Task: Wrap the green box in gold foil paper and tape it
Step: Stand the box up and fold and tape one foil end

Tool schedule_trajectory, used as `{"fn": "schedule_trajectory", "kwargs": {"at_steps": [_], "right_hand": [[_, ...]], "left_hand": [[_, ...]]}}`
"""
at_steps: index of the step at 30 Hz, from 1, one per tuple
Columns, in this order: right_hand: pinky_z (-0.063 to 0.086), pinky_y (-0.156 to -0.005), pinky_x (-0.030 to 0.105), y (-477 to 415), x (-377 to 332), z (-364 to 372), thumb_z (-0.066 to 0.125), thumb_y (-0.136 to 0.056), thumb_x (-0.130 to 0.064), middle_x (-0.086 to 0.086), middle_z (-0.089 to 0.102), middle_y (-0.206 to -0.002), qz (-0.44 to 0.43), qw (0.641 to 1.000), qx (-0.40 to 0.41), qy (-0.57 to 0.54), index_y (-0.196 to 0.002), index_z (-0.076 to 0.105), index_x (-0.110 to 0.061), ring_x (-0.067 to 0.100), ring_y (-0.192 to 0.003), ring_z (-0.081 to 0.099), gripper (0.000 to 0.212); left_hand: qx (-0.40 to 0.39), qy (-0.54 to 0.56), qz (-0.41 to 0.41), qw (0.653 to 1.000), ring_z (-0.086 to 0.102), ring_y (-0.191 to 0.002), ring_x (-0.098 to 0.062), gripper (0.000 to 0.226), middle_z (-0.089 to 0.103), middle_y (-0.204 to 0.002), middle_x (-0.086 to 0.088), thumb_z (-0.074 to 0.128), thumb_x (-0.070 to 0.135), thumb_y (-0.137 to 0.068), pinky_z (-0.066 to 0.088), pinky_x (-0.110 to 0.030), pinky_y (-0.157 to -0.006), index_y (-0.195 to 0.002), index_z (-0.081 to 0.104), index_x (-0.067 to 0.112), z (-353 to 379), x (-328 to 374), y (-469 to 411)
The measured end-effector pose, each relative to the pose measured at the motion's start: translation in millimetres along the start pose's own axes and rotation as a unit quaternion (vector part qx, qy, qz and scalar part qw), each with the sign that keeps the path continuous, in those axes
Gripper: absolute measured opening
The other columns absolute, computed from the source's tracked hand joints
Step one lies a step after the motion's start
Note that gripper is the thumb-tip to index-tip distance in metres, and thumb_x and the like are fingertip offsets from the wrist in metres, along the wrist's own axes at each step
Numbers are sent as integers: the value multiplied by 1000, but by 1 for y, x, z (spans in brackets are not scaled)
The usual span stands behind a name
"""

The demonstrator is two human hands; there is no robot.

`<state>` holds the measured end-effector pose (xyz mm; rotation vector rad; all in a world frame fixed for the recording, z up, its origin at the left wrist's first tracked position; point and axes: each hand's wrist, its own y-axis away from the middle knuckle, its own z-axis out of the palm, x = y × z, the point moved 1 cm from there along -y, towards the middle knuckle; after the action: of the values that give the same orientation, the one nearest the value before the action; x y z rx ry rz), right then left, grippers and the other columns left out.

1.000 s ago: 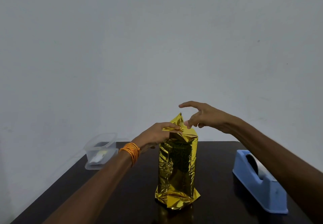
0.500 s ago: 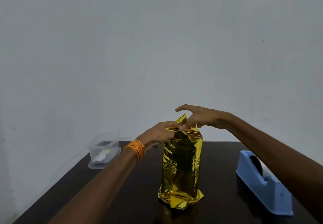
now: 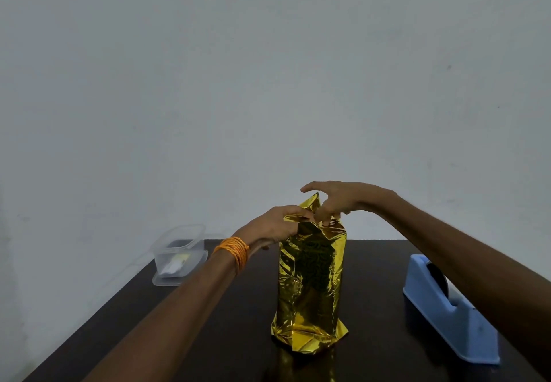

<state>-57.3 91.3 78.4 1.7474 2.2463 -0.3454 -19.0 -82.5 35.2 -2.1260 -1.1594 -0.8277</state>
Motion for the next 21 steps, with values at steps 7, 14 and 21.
{"fn": "schedule_trajectory", "kwargs": {"at_steps": [7, 14, 21], "right_hand": [[29, -46, 18, 8, 31, 0, 71, -87, -48, 7, 59, -77, 101, 994, 38, -25, -149, 35, -26, 11, -53, 36, 75], [46, -95, 38, 9, 33, 36, 74, -82, -53, 16, 50, -142, 17, 976, 162, -141, -149, 33, -28, 32, -125, 53, 82], [47, -102, 49, 11, 58, 62, 80, -79, -45, 4, 52, -134, 105, 891, 126, -424, -142, 43, -33, 28, -125, 50, 74]], "left_hand": [[-5, 14, 8, 1000, 44, -80, -1, 39, 44, -125, -2, 56, 14, -99, 37, -2, -39, -138, 54, 22, 0, -9, -5], [14, -9, 8, 1000, 50, -84, -5, 36, 51, -124, 2, 55, 13, -98, 46, -14, -56, -130, 60, 28, -1, -14, -11], [-1, -5, 8, 1000, 47, -87, -6, 39, 45, -135, 1, 53, 11, -99, 42, -13, -51, -134, 58, 28, -1, -12, -10]]}}
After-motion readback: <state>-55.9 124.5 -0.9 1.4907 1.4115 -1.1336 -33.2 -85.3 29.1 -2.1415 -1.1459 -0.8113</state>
